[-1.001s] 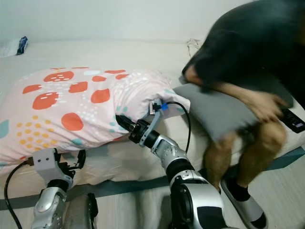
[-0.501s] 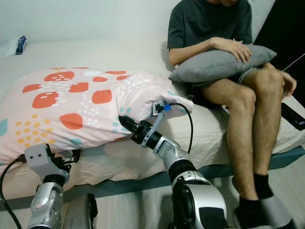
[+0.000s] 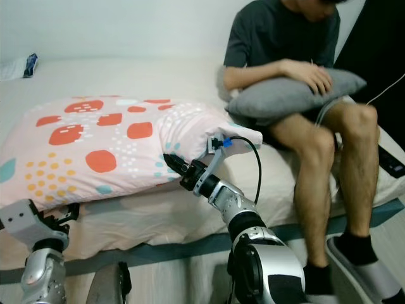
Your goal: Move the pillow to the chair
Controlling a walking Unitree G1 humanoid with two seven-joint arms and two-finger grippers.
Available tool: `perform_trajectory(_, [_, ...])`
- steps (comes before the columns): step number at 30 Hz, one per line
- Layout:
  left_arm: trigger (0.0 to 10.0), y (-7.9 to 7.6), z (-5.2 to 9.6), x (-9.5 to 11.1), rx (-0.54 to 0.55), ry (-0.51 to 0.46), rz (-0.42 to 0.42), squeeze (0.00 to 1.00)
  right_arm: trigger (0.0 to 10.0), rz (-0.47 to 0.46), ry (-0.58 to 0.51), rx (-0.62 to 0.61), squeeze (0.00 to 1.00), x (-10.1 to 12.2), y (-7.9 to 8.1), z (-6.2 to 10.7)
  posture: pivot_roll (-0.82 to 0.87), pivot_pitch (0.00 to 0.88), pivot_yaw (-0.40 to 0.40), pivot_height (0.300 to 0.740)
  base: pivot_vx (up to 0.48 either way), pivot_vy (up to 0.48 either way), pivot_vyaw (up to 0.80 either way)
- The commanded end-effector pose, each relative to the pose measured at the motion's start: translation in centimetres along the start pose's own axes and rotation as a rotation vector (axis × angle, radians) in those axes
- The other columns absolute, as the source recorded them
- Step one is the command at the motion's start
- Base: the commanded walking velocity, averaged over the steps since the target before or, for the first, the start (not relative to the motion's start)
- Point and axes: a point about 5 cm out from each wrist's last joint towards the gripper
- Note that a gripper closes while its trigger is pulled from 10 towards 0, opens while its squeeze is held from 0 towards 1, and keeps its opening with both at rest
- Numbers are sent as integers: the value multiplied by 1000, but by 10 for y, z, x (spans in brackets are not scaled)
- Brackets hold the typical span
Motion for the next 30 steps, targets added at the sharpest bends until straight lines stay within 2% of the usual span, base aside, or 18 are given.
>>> perform_trajectory(1, [10000, 7, 2, -4, 17, 31, -14, 0, 0, 4, 5, -1, 0, -1, 0, 0, 106, 43, -104, 601, 0, 0, 0])
perform_trajectory(5, [10000, 5, 3, -8, 7, 51, -23, 0, 0, 4, 7, 1, 0, -2, 0, 0, 106, 42, -100, 611, 0, 0, 0])
perform_trajectory(7, [10000, 5, 7, -17, 14, 95, -20, 0, 0, 4, 9, 5, 0, -4, 0, -1, 103, 33, -96, 625, 0, 0, 0])
perform_trajectory(13, [10000, 6, 10, -22, 38, 112, -5, 0, 0, 0, 21, 0, 0, -9, -1, 1, 110, 36, -103, 649, 0, 0, 0])
perform_trajectory(25, [10000, 10, 7, -18, 64, 96, 6, 0, 0, -6, 30, 6, 0, -12, 0, -2, 117, 34, -111, 697, 0, 0, 0])
perform_trajectory(30, [10000, 12, 6, -20, 92, 113, 9, 0, 0, 20, 106, 2, 0, -29, -1, -1, 116, 33, -118, 716, 0, 0, 0])
Point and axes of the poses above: a point about 5 cm out from each wrist's last joint towards the gripper, its own z axis pointing back from the gripper into the wrist, its own x axis along the axis of the wrist's last joint, y = z × x, and after that the axes turned 8 degrees about -z, right-handed
